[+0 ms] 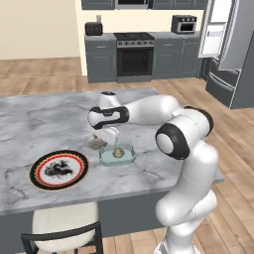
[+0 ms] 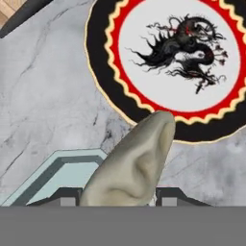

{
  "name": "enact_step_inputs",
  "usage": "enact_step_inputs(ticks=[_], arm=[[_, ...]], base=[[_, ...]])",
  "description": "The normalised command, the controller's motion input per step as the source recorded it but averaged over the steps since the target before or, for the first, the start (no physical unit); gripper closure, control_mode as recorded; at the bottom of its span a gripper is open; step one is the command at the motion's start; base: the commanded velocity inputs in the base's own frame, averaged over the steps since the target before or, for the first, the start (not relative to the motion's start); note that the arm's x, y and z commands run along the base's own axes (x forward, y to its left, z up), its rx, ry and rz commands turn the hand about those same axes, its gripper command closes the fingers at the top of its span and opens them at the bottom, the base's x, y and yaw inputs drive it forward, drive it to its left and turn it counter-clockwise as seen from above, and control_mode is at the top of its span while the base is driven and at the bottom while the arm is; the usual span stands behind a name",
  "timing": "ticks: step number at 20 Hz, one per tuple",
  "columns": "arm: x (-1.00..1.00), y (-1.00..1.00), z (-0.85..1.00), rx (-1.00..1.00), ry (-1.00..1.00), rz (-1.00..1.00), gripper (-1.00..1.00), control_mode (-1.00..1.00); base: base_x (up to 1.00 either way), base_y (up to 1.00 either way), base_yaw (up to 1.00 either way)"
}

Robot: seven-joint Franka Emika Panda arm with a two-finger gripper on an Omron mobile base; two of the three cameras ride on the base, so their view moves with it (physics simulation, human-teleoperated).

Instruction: Place two dumplings into each of the tupperware containers and then place the containers in the fridge.

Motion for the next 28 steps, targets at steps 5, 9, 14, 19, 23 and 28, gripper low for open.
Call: enact_step_inputs(ticks=[5,9,14,19,23,28], arm=[[0.21,-0.81,-0.17,0.0,0.09,-0.11,1.0,-1.0],[0.41,-0.21,-0.46,-0.03,0.07,-0.05,1.0,-1.0],[0.44,0.0,-0.29,-0.08,0.09,-0.02,1.0,-1.0],[0.0,-0.2,-0.08,-0.03,0.04,-0.02,-1.0,-1.0],[-0.47,-0.6,0.03,0.0,0.0,0.0,-1.0,-1.0],[-0.47,-0.59,0.2,0.02,-0.02,0.0,-1.0,-1.0]], base=[[0.0,0.0,0.0],[0.0,0.0,0.0],[0.0,0.0,0.0],[0.0,0.0,0.0],[0.0,0.0,0.0],[0.0,0.0,0.0]])
